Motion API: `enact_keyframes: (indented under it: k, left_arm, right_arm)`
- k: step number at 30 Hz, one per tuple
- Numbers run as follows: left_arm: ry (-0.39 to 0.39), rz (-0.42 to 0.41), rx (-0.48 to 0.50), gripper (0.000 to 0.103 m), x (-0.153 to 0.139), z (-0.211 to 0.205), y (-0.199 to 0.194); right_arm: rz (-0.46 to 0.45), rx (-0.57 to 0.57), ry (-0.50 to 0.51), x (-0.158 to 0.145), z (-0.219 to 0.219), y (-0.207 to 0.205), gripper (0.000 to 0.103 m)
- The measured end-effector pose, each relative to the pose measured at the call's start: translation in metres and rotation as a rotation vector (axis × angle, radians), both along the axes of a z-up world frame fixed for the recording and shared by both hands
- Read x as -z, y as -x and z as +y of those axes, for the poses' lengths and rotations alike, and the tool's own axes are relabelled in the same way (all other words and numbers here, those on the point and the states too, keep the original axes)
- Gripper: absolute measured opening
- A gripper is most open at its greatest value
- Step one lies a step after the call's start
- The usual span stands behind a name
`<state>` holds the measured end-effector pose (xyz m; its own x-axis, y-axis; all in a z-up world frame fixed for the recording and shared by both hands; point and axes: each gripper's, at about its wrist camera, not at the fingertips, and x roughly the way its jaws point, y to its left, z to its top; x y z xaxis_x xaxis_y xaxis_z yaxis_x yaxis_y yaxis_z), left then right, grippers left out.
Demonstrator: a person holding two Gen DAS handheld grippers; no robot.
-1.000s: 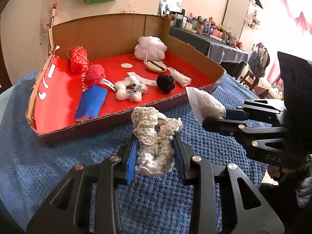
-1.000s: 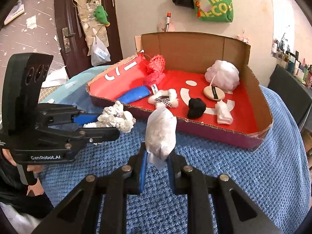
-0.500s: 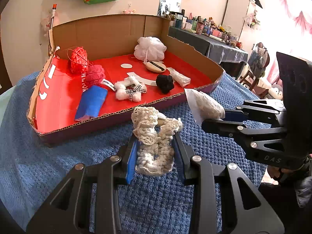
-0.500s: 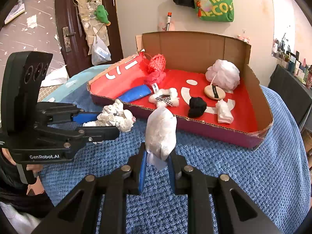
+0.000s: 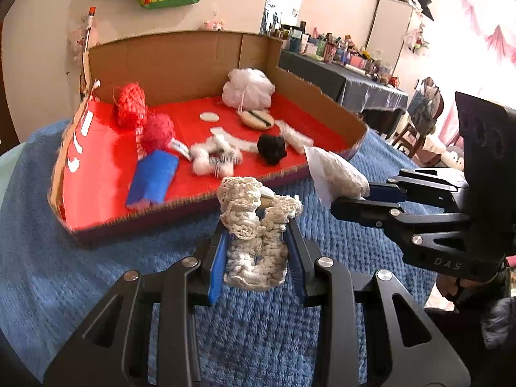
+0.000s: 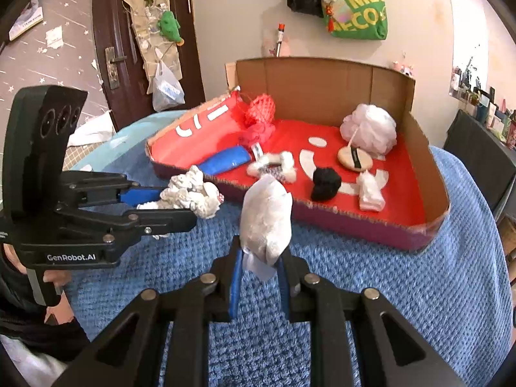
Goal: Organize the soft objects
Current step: 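Carry the lace scrunchie and white tissue up and into the box with both tools, then open the left tool on the scrunchie while the right tool releases the tissue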
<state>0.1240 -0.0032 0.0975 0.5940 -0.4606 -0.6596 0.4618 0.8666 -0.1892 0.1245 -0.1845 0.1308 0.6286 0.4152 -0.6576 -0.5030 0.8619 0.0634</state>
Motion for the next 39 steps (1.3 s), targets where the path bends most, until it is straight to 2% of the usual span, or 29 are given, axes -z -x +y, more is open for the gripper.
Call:
enact_keyframes:
  k: [4, 8, 10, 15, 17, 19, 21, 26, 30, 39]
  left_arm:
    - [0.003, -0.041, 0.023, 0.032, -0.022, 0.0, -0.027]
    - [-0.039, -0.026, 0.043, 0.032, -0.031, -0.006, -0.076]
    - [-0.048, 0.023, 0.061, 0.032, -0.029, -0.01, -0.108]
    - [-0.116, 0.07, 0.063, 0.032, -0.022, -0.021, -0.158]
    - [-0.15, 0.085, 0.068, 0.032, -0.016, -0.027, -0.174]
    - [-0.18, 0.099, 0.057, 0.032, -0.009, -0.03, -0.187]
    - [-0.177, 0.129, 0.058, 0.032, -0.002, -0.031, -0.199]
    - [-0.176, 0.167, 0.046, 0.032, 0.01, -0.029, -0.215]
    - [-0.178, 0.189, 0.039, 0.032, 0.016, -0.029, -0.222]
    - [-0.196, 0.222, 0.032, 0.032, 0.026, -0.038, -0.235]
  right_arm:
    - [-0.031, -0.016, -0.022, -0.028, 0.001, -0.024, 0.022]
    - [-0.009, -0.013, -0.026, -0.05, 0.006, -0.079, 0.022]
    - [0.024, 0.002, -0.016, -0.053, 0.009, -0.111, 0.022]
    - [0.129, 0.047, 0.009, -0.047, 0.016, -0.186, 0.025]
    - [0.209, 0.046, -0.002, -0.038, 0.018, -0.215, 0.025]
    - [0.255, 0.052, 0.007, -0.032, 0.02, -0.233, 0.025]
    - [0.301, 0.055, 0.021, -0.024, 0.024, -0.25, 0.025]
    - [0.406, 0.08, 0.026, -0.006, 0.028, -0.277, 0.025]
    - [0.452, 0.1, 0.04, 0.005, 0.03, -0.287, 0.025]
    - [0.493, 0.121, 0.072, 0.017, 0.035, -0.291, 0.026]
